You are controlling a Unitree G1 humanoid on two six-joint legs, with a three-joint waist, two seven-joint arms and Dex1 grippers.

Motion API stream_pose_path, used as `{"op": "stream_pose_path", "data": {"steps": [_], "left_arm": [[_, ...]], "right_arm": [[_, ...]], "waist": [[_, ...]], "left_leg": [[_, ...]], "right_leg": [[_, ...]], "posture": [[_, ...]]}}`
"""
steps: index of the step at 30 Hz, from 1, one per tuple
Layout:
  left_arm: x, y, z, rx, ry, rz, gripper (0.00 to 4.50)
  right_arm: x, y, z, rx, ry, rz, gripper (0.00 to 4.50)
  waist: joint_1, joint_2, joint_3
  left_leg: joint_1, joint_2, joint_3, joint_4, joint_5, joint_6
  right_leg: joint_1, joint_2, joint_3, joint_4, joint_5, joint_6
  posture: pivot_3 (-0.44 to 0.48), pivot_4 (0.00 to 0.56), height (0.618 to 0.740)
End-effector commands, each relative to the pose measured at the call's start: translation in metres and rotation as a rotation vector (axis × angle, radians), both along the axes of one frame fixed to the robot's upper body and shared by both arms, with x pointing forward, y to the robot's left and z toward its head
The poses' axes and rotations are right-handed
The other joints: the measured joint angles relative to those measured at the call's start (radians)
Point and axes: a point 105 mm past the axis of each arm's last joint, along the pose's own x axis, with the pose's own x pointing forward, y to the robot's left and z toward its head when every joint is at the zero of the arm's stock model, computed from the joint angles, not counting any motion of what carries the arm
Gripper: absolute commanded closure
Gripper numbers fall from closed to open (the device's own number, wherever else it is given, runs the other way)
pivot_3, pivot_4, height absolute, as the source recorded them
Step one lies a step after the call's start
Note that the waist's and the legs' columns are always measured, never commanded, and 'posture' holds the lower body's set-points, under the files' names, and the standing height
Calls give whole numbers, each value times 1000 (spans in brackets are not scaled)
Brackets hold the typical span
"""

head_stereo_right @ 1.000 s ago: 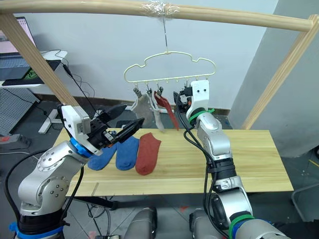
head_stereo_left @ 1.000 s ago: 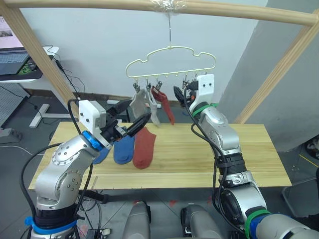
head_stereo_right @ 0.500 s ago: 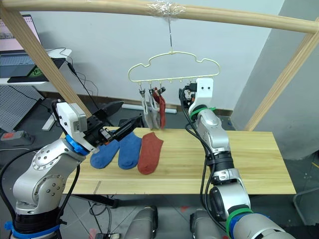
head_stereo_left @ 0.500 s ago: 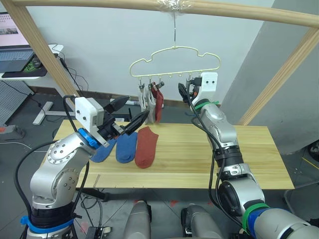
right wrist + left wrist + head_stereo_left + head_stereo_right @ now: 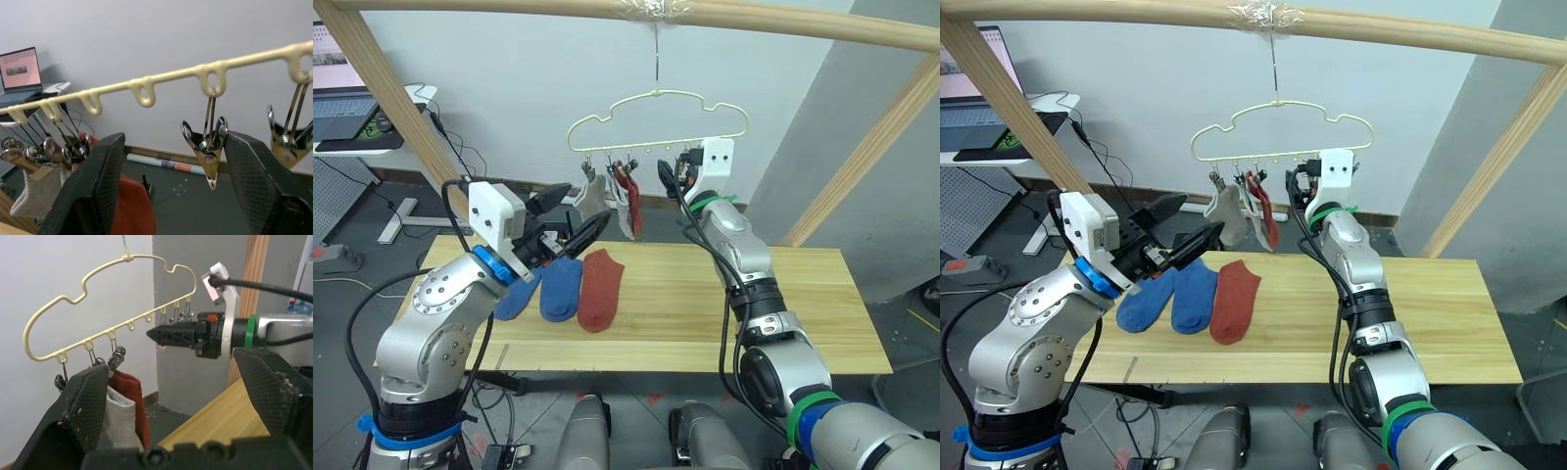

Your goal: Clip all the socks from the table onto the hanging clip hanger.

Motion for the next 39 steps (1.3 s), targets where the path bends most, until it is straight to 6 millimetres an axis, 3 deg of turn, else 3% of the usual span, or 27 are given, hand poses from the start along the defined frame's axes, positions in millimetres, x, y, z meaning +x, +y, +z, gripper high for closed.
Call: {"op": "stream_pose_path", "data": {"steps": [1,28,35,39], "left_arm": [[-9,-7,10,3,-38,-20,0],[-9,3,-5,-10,-9,-7,0],[-10,0,-7,-12,-7,-12,0],[-11,-1,-7,-14,-3,-15,0]], "right_arm": [[-1,2,23,39,-73,9,1257],[7,-3,29,55,-91,-20,1257],[8,-4,28,56,-87,-21,3620],[8,-5,28,54,-87,-23,4485]], "waist": [[1,0,0],[7,1,1],[8,2,1],[8,2,1]], "left_leg": [[0,0,0,0,0,0],[0,0,0,-3,0,0],[0,0,0,-3,0,0],[0,0,0,-3,0,0]], "right_leg": [[0,0,0,0,0,0],[0,0,0,-5,0,0],[0,0,0,-5,0,0],[0,0,0,-5,0,0]], "posture": [[167,180,740],[169,185,740],[168,186,740],[167,187,740]]}}
